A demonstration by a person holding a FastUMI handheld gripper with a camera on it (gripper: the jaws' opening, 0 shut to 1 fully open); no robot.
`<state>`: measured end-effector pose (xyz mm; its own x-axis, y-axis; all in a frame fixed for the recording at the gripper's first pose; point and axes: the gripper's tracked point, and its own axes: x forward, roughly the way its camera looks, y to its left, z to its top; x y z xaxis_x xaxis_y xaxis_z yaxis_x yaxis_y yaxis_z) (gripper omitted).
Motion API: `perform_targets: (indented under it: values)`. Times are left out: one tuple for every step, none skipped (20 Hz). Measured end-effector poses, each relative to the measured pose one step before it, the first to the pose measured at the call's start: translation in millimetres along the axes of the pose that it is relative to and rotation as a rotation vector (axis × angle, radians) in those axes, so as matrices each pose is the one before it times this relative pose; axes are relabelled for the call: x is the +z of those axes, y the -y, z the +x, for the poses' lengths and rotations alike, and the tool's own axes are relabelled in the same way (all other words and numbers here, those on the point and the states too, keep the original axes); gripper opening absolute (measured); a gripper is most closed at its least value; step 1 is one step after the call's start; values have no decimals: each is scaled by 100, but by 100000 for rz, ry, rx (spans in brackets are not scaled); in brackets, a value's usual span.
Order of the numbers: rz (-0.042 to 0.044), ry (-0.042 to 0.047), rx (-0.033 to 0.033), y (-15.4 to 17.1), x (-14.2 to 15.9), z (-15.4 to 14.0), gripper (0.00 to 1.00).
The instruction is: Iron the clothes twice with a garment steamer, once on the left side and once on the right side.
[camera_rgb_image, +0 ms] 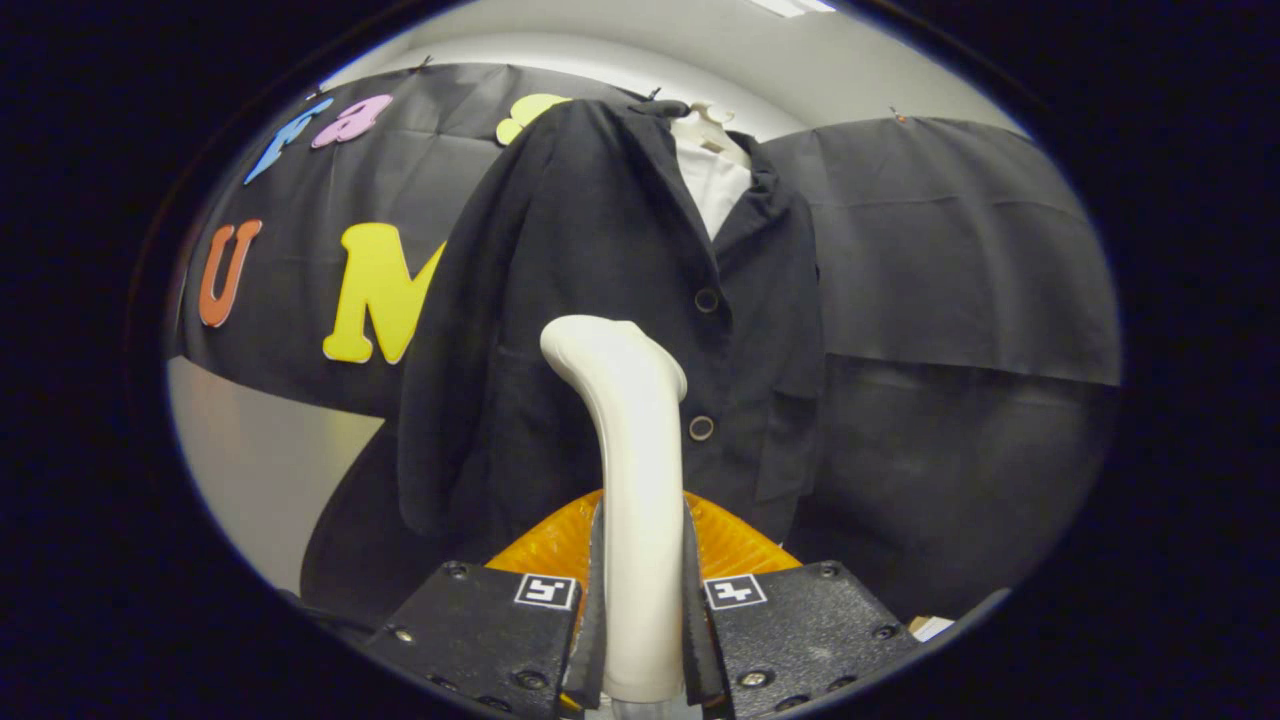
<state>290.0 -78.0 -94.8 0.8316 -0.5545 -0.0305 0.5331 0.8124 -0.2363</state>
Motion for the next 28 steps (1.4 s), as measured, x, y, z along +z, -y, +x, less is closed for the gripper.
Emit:
perform_targets:
  values:
    - [-560, -2364, 20, -40, -1377, -26, 34]
    - [-533, -1850, -67, -69, -1078, 83, 34]
    - [-437, -1968, -254, 1, -1102, -43, 34]
    - [-803, -1992, -452, 53, -1078, -53, 34]
    - [-574, -1622, -269, -86, -828, 47, 33]
    - [-446, -1455, -149, -94, -834, -168, 33]
    - [-358, -1696, -3, 84, -869, -153, 33]
    - [-46, -1380, -81, -93, -856, -121, 33]
    - [-158, -1509, 82, 15, -316, 309, 33]
    - [-137, -1555, 56, -76, -777, 67, 33]
    - [-104, -2368, 275, -207, -1527, -112, 33]
    - [265, -2239, 136, -32, -1341, -299, 34]
    - [98, -2562, -6, 343, -1149, -216, 34]
    - [220, -2211, -173, 80, -1078, 151, 34]
    - [-350, -2167, -104, 37, -1065, 99, 34]
    - [45, -1655, 96, 79, -941, 142, 34]
    - [-49, -803, -474, -17, -857, 196, 34]
    - [-868, -809, -571, 30, -765, 247, 33]
    - [-611, -1757, 106, 123, -898, 126, 33]
    - [-34, -1766, 580, -163, -960, 144, 33]
    - [-347, -1697, 265, -17, -687, 263, 33]
    - [-368, -1600, 193, 23, -673, 228, 33]
    - [219, -1383, 348, 77, -516, -40, 33]
    - [907, 7, 118, 118, -9, -150, 33]
    - [169, 1060, -444, 401, 514, -215, 33]
    - [810, 2062, 53, 419, 991, -374, 33]
    - [1365, 2900, 460, 383, 1435, -418, 33]
    - [1467, 3125, 245, 475, 1779, -446, 33]
